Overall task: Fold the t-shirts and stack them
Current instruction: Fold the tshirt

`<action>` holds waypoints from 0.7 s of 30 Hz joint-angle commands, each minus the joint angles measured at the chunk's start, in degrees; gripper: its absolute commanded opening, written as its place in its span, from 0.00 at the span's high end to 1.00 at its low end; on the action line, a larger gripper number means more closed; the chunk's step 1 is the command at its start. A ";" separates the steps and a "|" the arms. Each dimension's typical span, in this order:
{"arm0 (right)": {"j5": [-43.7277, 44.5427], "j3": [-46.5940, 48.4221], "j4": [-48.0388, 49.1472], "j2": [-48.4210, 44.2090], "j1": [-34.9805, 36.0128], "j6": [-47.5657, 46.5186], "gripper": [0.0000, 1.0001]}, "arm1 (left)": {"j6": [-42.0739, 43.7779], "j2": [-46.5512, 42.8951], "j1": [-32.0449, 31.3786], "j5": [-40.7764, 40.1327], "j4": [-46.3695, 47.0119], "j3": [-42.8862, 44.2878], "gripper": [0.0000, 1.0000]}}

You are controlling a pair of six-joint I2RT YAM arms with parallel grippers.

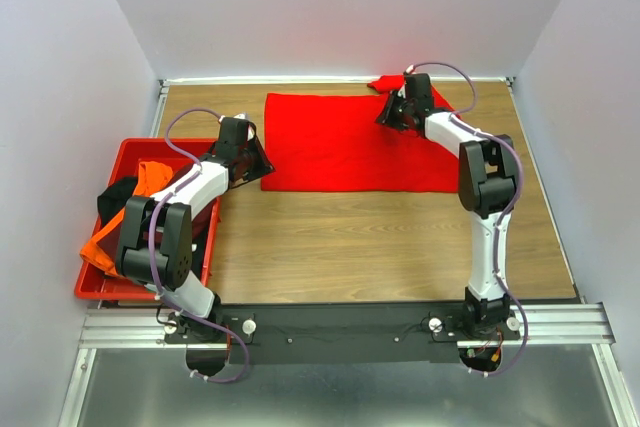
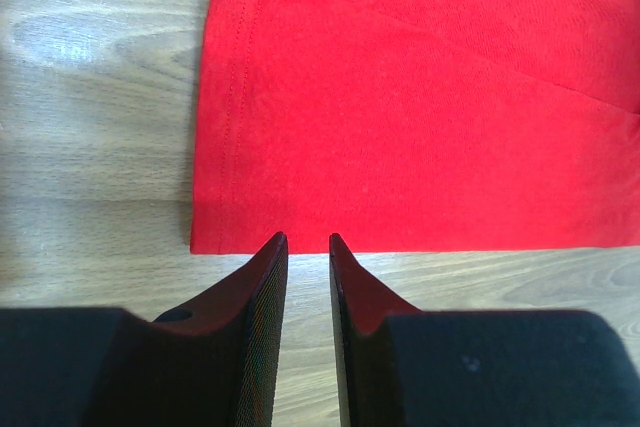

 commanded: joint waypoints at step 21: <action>13.37 -31.18 -5.87 -29.19 -11.05 10.28 0.64 | -8.80 6.85 -4.67 -7.92 -1.30 6.21 0.69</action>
